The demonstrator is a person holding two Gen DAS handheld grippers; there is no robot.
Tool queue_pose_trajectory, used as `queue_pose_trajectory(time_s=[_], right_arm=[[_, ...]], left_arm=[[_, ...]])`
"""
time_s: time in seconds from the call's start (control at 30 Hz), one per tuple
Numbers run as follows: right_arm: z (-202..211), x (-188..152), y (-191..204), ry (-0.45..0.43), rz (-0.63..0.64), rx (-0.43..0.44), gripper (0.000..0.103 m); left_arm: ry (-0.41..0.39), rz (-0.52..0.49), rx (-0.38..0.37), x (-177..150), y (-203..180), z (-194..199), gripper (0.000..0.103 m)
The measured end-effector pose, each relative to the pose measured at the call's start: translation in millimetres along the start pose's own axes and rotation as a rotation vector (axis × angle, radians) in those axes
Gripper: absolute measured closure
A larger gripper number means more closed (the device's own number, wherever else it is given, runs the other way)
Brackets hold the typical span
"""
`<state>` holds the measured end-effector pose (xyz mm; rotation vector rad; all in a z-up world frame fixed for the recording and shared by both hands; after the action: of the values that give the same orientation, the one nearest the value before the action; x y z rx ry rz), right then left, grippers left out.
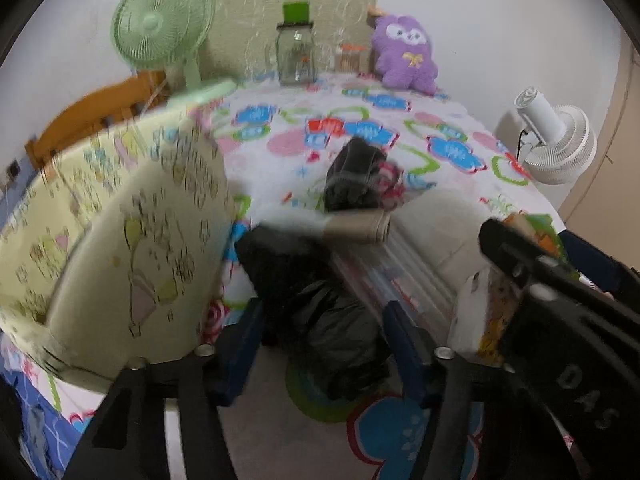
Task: Organize soft objects
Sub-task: 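Close the left tool on the black wrapped bundle while the right tool grasps the green printed package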
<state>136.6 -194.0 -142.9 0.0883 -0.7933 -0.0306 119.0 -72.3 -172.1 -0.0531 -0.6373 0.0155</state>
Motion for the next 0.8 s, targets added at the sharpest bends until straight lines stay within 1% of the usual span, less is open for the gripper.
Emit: queue_pose_trajectory(time_s=[0.1,0.17,0.27,0.5,0.8], right_arm=[[3.1,-1.4,5.1,-0.002,0.010,0.003,0.029],[4.7,-2.5,8.4,-0.003,0.015,0.004,0.029],[8.5,-2.6,11.1,-0.010,0.020,0.003,0.028],[23.3,0.3,14.3,-0.038,0.027,-0.006,0.028],[50.1,12.2,18.9,-0.087,0.031,-0.024,0.028]], left_arm=[[0.005,0.035,-0.030,-0.5,4.9,1.2,0.053],[0.003,0.027,-0.029,-1.1,3.8,2.0,0.057],[-0.004,0.019,-0.030,-2.3,4.0,5.6,0.060],[-0.048,0.011,-0.049,3.5,2.9,24.9,0.061],[-0.096,-0.018,-0.075,13.6,1.8,52.4,0.061]])
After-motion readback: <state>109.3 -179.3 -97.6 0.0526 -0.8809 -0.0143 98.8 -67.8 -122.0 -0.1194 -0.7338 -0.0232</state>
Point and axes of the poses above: each gripper's, at about its wrist camera, not at the fingertips, and z roughly against the way its jaws point, y to its left, x to its top, the point moved 4 cm from there along -z, roughly the way its jaws point, and after that the axes turned 3 degrees about -x, right-handed, at the moved point
